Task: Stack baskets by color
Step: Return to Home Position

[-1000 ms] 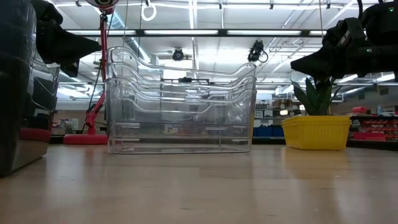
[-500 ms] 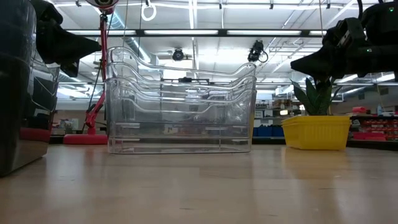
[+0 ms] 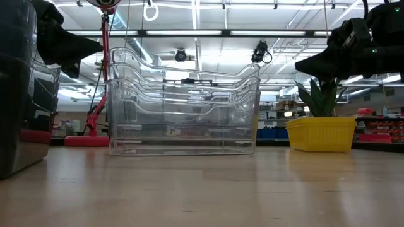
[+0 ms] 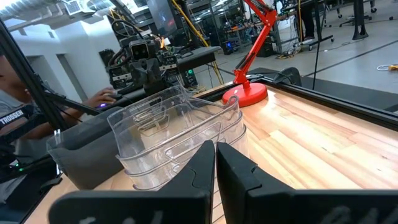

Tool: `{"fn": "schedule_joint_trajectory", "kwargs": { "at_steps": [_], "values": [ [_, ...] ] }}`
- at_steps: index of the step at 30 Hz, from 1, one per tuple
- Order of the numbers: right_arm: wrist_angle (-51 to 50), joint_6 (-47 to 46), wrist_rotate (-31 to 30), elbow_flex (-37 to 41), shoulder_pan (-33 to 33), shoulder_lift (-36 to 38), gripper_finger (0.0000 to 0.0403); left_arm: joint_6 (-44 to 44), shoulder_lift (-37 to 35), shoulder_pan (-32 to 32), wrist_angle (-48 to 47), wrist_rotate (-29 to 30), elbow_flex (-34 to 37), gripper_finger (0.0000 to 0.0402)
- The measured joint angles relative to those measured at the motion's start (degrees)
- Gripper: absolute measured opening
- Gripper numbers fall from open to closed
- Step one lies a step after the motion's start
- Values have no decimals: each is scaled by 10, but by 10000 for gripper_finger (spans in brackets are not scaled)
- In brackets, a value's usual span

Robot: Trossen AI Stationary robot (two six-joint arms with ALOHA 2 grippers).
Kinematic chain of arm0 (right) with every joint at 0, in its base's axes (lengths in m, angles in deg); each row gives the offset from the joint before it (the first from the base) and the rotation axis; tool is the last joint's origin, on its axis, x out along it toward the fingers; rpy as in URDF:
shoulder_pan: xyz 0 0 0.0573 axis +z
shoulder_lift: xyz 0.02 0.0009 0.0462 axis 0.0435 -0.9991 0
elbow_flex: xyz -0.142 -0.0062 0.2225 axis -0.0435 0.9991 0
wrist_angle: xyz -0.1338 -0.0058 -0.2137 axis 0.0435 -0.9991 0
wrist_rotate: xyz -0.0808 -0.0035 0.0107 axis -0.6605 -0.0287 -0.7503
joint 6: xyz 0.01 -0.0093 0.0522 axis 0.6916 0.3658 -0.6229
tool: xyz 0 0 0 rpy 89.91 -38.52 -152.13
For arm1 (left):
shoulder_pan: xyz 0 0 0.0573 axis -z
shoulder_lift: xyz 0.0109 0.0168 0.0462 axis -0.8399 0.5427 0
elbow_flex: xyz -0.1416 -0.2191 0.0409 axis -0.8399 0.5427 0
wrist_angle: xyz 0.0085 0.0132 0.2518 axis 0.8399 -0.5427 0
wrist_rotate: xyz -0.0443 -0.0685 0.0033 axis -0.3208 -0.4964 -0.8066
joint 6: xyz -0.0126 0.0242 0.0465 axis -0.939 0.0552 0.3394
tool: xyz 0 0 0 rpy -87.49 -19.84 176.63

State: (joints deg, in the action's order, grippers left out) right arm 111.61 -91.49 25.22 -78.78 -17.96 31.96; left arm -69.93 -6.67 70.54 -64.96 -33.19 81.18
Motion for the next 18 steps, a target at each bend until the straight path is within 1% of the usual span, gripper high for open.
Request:
{"fn": "schedule_joint_trajectory", "kwargs": {
  "at_steps": [6,14,18],
  "values": [
    [0,0,0,0,0,0,23,0,0,0,0,0,0,34],
    [0,0,0,0,0,0,23,0,0,0,0,0,0,24],
    [0,0,0,0,0,0,23,0,0,0,0,0,0,27]
  ]
}}
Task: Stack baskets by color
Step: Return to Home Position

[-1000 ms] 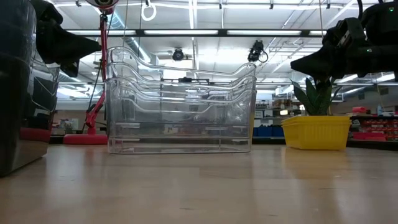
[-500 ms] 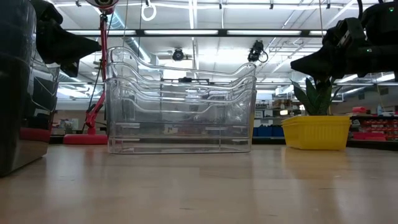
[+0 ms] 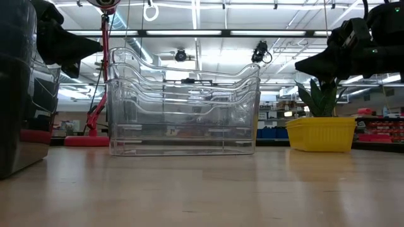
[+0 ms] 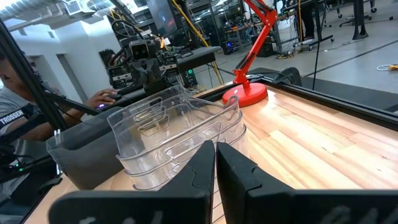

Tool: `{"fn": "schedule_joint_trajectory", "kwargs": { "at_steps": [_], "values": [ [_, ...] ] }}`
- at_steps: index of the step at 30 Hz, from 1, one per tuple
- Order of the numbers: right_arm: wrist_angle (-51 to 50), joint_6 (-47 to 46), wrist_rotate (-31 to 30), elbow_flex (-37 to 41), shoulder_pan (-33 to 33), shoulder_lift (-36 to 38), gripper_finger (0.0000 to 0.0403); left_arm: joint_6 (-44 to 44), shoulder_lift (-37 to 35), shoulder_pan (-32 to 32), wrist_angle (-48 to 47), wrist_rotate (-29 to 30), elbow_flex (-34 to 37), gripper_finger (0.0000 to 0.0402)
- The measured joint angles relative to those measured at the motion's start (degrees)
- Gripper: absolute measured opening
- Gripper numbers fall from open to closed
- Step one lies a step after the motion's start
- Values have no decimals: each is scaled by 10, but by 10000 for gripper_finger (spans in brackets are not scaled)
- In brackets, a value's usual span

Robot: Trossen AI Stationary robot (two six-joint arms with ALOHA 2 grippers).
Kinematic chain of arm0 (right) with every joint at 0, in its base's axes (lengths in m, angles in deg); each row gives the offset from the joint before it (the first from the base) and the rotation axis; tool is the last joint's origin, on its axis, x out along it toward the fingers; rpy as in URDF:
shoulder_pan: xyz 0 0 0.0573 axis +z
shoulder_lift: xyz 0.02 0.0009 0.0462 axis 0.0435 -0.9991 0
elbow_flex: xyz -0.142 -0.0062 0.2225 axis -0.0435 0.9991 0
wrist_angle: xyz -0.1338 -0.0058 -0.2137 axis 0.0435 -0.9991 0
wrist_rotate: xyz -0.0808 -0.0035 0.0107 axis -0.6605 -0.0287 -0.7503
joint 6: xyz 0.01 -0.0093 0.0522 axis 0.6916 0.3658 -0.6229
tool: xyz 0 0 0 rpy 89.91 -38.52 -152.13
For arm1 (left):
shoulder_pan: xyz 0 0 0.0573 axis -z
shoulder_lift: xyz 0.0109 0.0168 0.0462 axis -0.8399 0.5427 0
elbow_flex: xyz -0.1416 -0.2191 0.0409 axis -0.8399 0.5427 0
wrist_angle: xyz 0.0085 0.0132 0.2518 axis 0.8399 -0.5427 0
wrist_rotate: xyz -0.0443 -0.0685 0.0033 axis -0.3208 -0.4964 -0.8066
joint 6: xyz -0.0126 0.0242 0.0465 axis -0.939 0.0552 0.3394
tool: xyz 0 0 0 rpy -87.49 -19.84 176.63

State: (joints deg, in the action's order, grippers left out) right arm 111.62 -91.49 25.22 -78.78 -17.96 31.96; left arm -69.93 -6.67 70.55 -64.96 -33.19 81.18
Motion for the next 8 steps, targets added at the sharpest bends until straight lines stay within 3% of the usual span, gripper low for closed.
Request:
{"fn": "schedule_joint_trajectory", "kwargs": {
  "at_steps": [8],
  "values": [
    [0,0,0,0,0,0,23,0,0,0,0,0,0,36]
  ]
}}
